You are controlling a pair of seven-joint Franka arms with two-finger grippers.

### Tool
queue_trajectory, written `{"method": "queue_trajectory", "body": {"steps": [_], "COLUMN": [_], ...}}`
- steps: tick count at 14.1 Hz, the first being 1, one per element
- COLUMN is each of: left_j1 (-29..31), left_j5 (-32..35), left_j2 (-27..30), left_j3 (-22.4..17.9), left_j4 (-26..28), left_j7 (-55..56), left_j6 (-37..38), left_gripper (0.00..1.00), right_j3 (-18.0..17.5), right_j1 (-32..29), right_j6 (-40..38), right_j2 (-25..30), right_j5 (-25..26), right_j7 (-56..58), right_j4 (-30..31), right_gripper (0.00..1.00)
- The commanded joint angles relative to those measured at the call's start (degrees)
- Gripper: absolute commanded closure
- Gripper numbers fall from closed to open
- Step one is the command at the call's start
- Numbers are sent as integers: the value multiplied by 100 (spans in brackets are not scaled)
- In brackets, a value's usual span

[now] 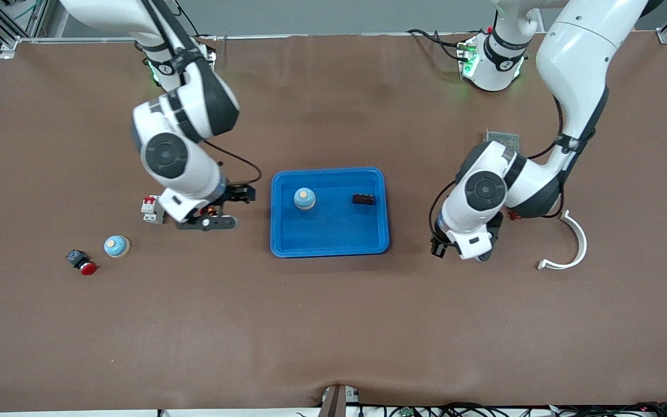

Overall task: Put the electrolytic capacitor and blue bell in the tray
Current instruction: 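Reach the right gripper to the second bell while the left gripper lifts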

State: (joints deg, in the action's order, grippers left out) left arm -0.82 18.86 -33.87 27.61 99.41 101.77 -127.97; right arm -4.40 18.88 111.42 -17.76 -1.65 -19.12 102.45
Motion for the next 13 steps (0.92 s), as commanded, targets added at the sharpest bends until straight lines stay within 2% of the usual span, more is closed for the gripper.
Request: {"method": "queue_trajectory", "body": {"steps": [1,6,9,13], "left_j1": [-233,-867,-1156,-1403], "left_j5": [21,21,30,38], "left_j2": [-225,-586,-656,-814], "left_j3": [-10,-19,-36,-54], "left_j4": [-360,-835,-871,-871], "left_j7": [394,1379,1818,2416], "left_j6": [123,114,61,-140], "left_gripper": [100,100,100,100], "right_j3": [-96,-104,-105,-104], "right_j1": [-594,-1482,-1948,-2466], "right_j6": [-77,-7,204,783], "right_j2": [177,133,72,-349], "right_j5": [120,260,314,480], "right_j7": [995,2578,3421,4248], "right_j4": [109,153,162,144], "right_gripper": [0,0,0,0]}}
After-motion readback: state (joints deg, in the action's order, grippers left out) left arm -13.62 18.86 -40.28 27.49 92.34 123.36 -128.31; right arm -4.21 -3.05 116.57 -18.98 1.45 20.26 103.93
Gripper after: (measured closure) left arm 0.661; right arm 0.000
